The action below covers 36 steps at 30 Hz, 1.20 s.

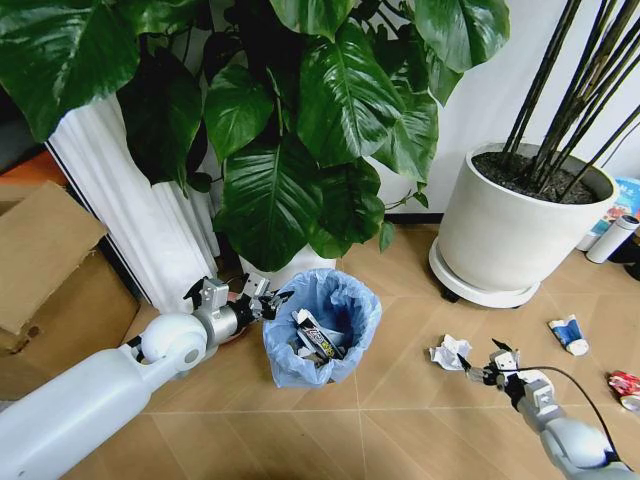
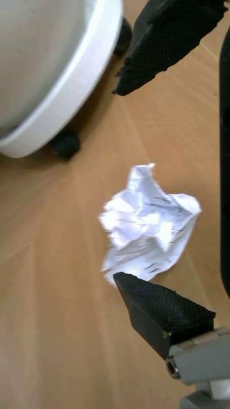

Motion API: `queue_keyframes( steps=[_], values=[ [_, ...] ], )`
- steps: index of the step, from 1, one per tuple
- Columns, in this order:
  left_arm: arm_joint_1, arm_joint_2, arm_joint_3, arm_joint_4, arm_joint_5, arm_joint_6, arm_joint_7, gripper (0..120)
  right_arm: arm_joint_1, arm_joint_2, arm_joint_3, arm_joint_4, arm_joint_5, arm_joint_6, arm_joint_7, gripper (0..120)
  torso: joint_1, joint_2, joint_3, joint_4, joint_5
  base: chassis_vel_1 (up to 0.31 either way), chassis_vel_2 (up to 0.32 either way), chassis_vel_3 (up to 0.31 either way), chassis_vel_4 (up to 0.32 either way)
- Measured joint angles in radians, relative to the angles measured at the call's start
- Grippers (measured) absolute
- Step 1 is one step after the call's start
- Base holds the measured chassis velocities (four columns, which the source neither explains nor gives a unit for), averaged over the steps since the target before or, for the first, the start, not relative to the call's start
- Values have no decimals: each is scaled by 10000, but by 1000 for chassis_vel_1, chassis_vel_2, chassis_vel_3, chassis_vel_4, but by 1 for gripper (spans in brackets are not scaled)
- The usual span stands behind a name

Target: Pick up the trash bin and place the garbage on the floor into it.

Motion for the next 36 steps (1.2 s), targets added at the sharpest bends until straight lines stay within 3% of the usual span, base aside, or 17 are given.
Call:
queue_keyframes(
  steps=[10, 13, 19, 23, 26, 31, 34, 36],
  values=[
    [-147, -42, 82, 34, -78, 5, -99, 0, 1596, 578, -579, -1981, -265, 28, 89, 100, 0, 0, 1, -1, -2, 0, 0, 0, 0],
    [-184, -62, 120, 69, -104, 20, -154, 0, 2669, 1260, -1122, -3233, -258, 166, 15, 100, 2, 0, 1, 0, -2, 0, 0, 0, 0],
    [-151, -40, 104, 73, -104, 21, -158, 0, 3346, 1932, -1280, -4255, -380, 276, -42, 96, 2, 0, 1, -1, -2, 0, 0, 0, 0],
    [-160, -28, 91, 79, -118, 22, -158, 0, 3539, 2054, -1360, -4486, -375, 303, -132, 83, 2, 0, 1, 1, -4, 0, 0, 0, 0],
    [-186, -22, 72, 79, -144, 21, -158, 0, 3569, 1980, -1475, -4427, -283, 284, -110, 66, 1, 0, 1, -3, -3, 0, 0, 0, 0],
    [-207, -21, 68, 91, -148, 22, -155, 0, 3562, 1872, -1528, -4345, -257, 256, -85, 53, 2, 0, 1, -3, -4, 0, 0, 0, 0],
    [-262, -36, 68, 115, -164, 23, -155, 0, 3498, 1743, -1554, -4198, -240, 210, -57, 38, 1, 0, 1, -1, -3, 0, 0, 0, 0],
    [-282, -44, 67, 123, -172, 24, -154, 0, 3462, 1673, -1563, -4125, -208, 184, -46, 36, 1, 0, 1, 0, -4, 0, 0, 0, 0]
  ],
)
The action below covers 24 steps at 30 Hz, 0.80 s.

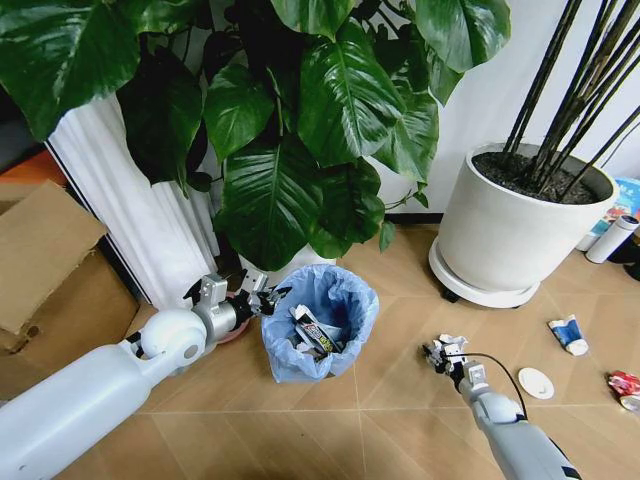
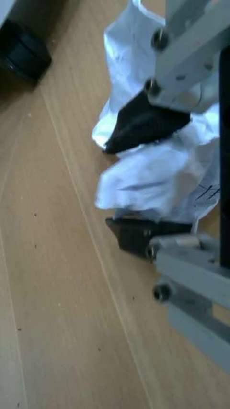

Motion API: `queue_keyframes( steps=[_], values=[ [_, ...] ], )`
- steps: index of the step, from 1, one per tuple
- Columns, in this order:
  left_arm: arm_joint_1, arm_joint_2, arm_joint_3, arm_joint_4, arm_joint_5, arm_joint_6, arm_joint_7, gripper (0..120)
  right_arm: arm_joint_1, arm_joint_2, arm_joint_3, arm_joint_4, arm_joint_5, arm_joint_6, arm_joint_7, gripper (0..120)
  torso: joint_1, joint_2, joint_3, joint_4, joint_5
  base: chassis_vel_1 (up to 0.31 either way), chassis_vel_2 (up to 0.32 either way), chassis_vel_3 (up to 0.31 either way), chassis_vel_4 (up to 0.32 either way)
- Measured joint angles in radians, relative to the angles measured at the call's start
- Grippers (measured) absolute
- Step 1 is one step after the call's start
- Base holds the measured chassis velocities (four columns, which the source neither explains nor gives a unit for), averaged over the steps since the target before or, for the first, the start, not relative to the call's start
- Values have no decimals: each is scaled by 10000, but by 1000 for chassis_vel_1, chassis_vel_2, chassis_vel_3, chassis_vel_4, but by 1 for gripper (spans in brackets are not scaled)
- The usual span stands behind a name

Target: Pick up the trash bin and place the garbage on the floor into it.

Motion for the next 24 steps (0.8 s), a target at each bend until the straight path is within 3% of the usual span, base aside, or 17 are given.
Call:
queue_keyframes(
  steps=[8, 15, 20, 24],
  values=[
    [-74, -47, 10, 39, -32, 5, 1, 0, -191, -383, -13, 248, 161, -83, 3, 1, -1, 0, 0, -2, 1, 0, 0, 0, 0],
    [-60, -25, 19, 43, -34, 5, 2, 0, -567, -816, -9, 875, 554, -225, -6, 0, -1, 0, 0, 1, 2, 0, 0, 0, 0],
    [-70, 8, 235, 40, 14, 5, 26, 0, -1246, -1450, 53, 2266, 1263, -363, -53, 0, -1, 0, 0, -3, 2, 0, 0, 0, 0],
    [-253, -62, 576, 91, 37, -16, 106, 0, -2155, -2247, 377, 4242, 2061, 107, -712, 0, -1, 0, -1, 0, 4, 0, 0, 0, 0]
  ],
)
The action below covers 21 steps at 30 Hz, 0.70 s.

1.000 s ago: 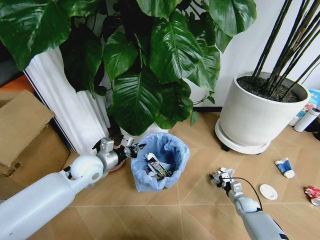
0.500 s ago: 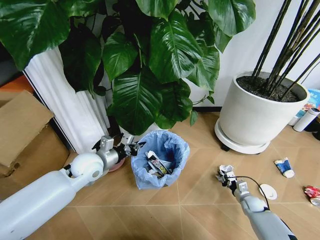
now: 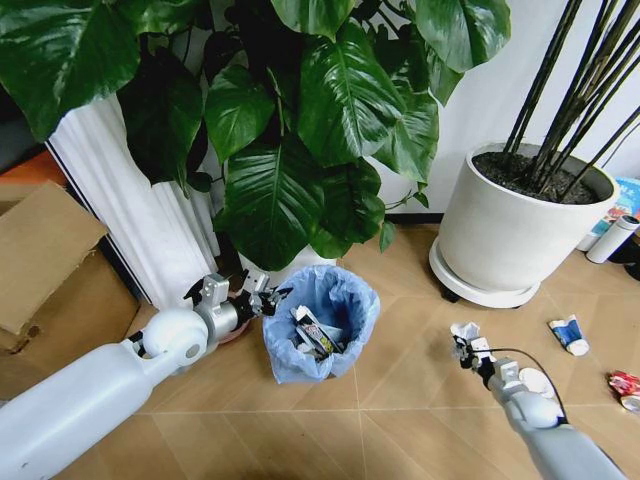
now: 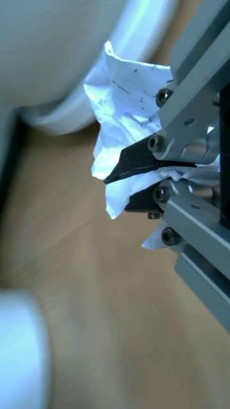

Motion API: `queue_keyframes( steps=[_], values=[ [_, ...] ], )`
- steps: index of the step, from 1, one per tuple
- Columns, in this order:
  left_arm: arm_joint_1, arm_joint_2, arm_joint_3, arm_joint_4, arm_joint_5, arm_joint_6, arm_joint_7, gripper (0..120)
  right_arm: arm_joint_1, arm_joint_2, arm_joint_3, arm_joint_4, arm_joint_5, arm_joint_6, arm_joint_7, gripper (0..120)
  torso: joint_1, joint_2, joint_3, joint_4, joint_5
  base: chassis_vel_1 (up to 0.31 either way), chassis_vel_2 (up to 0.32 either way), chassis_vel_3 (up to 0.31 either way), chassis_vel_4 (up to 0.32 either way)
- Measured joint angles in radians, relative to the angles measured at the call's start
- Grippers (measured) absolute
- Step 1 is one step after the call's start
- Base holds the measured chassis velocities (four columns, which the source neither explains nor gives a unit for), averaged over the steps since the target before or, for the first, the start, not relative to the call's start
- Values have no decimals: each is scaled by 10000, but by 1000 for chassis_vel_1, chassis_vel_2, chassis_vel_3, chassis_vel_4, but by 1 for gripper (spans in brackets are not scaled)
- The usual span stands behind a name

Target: Pick up the trash bin and place the garbage on the floor into it.

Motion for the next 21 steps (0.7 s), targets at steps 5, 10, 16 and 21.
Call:
queue_keyframes(
  steps=[5, 10, 16, 21],
  values=[
    [-527, -245, 651, 243, 3, -58, 77, 0, -772, -914, 527, 2133, 1289, 743, -1528, 0, 0, 0, 1, -6, 0, 0, 0, 0, 0],
    [-831, -482, 981, 465, -9, -96, 113, 0, -829, -1626, 616, 3968, 2626, 1007, -2537, 0, 0, 0, 0, -3, -4, 0, 0, 0, 0],
    [-1074, -637, 1323, 713, -24, -113, 134, 0, -4, -2406, 42, 5703, 4286, 801, -3045, 0, 0, 0, 1, 2, -3, 0, 0, 0, 0],
    [-1311, -630, 1675, 742, -168, -111, 143, 0, 568, -2670, -912, 6122, 4796, 572, -3233, 0, 0, 1, 1, 0, -4, 0, 0, 0, 0]
  ],
)
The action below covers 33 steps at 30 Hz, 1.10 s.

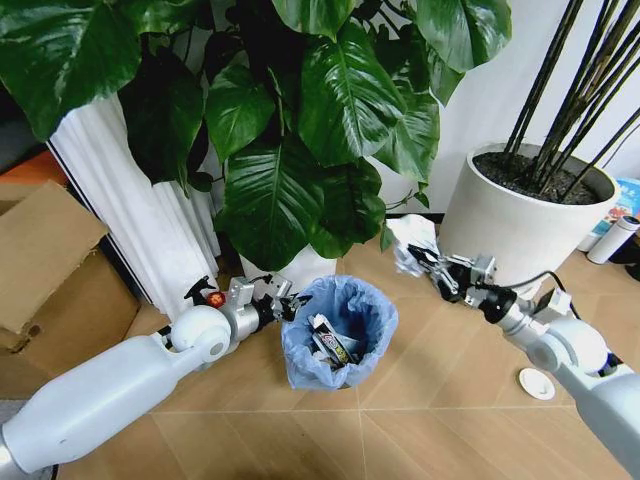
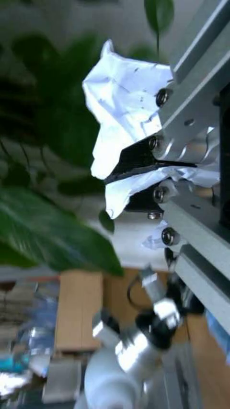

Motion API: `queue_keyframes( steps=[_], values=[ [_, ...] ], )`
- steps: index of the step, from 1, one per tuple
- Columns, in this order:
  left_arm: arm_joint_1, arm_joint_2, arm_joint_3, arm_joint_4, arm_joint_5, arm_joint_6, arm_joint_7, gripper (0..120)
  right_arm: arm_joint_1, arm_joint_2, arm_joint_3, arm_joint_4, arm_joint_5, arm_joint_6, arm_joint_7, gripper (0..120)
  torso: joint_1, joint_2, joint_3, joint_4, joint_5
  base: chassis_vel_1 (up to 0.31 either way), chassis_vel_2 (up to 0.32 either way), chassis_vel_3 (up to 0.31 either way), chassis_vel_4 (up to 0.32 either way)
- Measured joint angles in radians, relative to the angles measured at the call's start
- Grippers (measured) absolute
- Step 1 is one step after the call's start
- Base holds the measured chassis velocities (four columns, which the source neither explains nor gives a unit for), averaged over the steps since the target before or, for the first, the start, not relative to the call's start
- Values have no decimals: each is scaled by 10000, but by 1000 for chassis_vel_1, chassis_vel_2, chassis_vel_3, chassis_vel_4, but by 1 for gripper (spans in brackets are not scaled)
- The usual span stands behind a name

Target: Pick up the trash bin and place the garbage on the floor into it.

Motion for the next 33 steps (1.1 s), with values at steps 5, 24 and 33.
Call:
queue_keyframes(
  steps=[5, 24, 33],
  values=[
    [-187, -61, 245, -41, -294, 171, -73, 0, 257, -28, -908, -56, 151, -1, -203, 0, 0, 0, 0, -1, 1, 0, 0, 0, 0],
    [-244, -25, 102, -317, -586, 348, -207, 0, 448, -192, -2485, -205, -61, -123, -627, 11, 0, 0, 0, -1, 1, 0, 0, 0, 0],
    [-243, -51, 56, -325, -587, 381, -252, 0, 432, -233, -2484, -277, -138, -134, -641, 41, 0, 0, 0, -1, 0, 0, 0, 0, 0]
  ],
)
